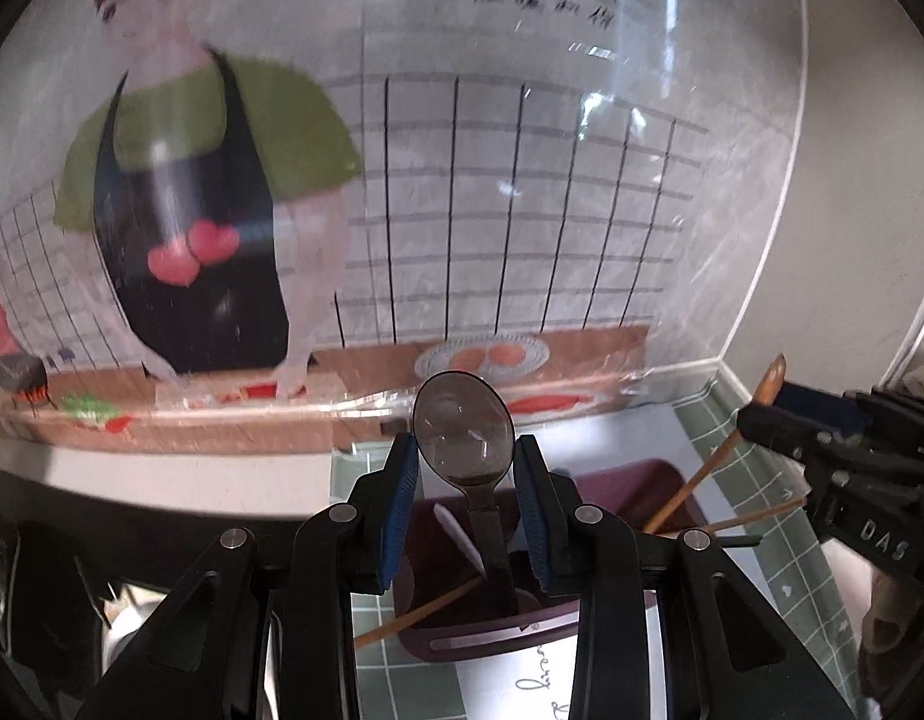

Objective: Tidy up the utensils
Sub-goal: 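Carry both spoons over the purple holder and release them inside, then grasp the metal spoon with the right tool while the left tool grasps the shovel utensil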

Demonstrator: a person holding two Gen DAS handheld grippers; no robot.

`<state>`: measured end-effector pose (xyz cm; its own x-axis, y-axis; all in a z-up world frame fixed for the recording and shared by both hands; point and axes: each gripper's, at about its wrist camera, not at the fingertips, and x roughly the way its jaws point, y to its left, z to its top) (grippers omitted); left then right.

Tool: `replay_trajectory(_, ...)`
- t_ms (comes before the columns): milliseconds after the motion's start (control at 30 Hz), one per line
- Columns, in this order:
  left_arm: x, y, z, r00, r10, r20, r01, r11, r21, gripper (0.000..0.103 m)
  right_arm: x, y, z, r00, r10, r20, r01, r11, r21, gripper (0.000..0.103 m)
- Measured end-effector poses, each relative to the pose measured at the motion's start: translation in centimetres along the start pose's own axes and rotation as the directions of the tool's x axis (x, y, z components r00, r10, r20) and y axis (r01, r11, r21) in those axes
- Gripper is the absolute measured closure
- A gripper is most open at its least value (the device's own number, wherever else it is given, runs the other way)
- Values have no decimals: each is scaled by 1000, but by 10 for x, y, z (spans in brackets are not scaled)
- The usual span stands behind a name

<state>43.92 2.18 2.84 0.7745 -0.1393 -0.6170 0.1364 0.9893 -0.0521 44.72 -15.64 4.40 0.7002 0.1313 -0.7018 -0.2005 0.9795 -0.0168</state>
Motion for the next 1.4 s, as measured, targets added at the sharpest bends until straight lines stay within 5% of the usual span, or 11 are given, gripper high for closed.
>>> replay_trajectory(233, 27, 5, -17, 995, 24, -97, -28, 999, -39, 69, 25, 5, -17, 998, 5, -63, -6, 1000, -21, 76)
replay_trajectory(433, 42, 5, -25, 983, -26, -181, 13, 997, -72, 68, 35, 10, -24, 995, 4, -96, -7, 999, -36, 75)
replay_trajectory(600, 30, 9, -23, 991, -25, -133, 11, 995, -103, 52, 28, 11, -26, 996, 5, -90, -8, 999, -42, 45)
replay_trajectory(900, -47, 44, -32, 997, -72, -14, 66, 970, -235, 50, -35, -13, -47, 998, -55, 8, 55, 998, 33, 32)
replay_trajectory(1100, -79, 46, -88, 992, -88, -92, 67, 977, -205, 49, -57, -32, -106, 993, -101, -61, 106, 991, 80, 32)
replay_trajectory(1400, -86, 39, -210, 935, -181, -305, 102, 961, -257, 49, -37, -45, -215, 950, -78, -303, 115, 988, 107, 36)
